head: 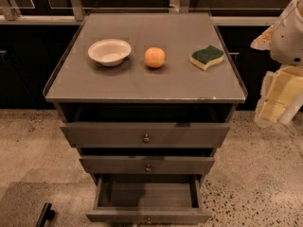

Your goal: Close bottom drawer

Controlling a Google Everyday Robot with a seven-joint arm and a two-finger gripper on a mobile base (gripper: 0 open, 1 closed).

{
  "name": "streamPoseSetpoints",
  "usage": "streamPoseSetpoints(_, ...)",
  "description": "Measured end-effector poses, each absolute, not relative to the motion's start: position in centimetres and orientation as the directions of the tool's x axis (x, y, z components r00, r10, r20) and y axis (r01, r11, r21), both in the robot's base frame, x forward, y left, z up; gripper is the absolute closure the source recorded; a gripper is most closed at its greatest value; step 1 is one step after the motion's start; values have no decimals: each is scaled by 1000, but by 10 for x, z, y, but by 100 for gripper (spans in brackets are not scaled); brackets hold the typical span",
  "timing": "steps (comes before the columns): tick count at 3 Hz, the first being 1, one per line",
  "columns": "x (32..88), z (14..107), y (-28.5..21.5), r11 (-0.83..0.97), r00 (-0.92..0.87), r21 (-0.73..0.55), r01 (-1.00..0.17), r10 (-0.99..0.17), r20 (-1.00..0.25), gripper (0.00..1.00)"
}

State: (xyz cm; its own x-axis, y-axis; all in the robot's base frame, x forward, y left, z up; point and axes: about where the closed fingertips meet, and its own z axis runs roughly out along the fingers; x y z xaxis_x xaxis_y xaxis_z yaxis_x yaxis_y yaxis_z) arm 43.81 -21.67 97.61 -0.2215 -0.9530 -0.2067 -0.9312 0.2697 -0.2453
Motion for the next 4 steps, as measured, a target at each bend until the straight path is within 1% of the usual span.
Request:
streamPoseSetpoints(1, 436, 974, -217, 275, -222, -254, -927, -950, -219, 0)
streamPoseSetpoints(2, 417, 949, -208, 315, -237, -235, -920, -921, -308, 0)
streamPoseSetpoints(3, 391, 886, -215, 409, -303, -156, -899, -839, -452, 0)
streamPoseSetpoints(4, 371, 796, -224, 505, -411, -22, -863, -727, -550, 0)
